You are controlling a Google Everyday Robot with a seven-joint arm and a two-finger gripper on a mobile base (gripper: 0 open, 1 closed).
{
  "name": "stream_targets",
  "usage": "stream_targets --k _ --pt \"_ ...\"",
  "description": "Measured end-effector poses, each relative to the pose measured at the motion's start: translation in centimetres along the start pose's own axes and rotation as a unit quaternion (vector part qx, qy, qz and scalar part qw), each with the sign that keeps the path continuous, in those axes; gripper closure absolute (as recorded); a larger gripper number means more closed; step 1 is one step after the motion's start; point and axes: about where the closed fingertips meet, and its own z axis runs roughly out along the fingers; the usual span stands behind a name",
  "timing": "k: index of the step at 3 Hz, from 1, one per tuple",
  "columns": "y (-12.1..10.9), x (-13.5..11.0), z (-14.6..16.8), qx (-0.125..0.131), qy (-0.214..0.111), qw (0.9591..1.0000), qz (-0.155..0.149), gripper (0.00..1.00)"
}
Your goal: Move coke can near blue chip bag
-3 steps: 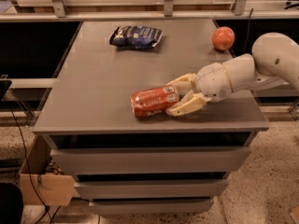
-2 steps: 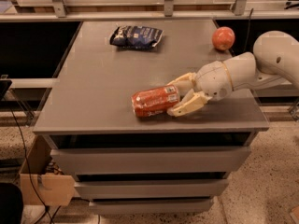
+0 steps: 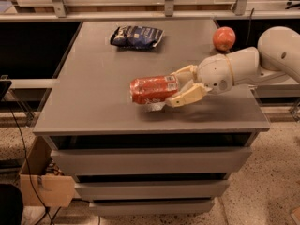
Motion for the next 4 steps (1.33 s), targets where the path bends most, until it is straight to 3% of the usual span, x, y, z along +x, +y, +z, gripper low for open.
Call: stream_targets --k 1,2,3,4 --pt "-1.4 -0.7 0.9 0.022 0.018 0.9985 0.048 1.0" --pt "-1.3 -0.7 1.0 0.021 0.017 0.9986 0.046 1.0" --pt "-2.1 -0.2 1.1 0.042 0.019 0.9976 0.052 1.0" --pt "-4.9 0.9 1.1 0.08 0.027 0.9941 0.067 1.0"
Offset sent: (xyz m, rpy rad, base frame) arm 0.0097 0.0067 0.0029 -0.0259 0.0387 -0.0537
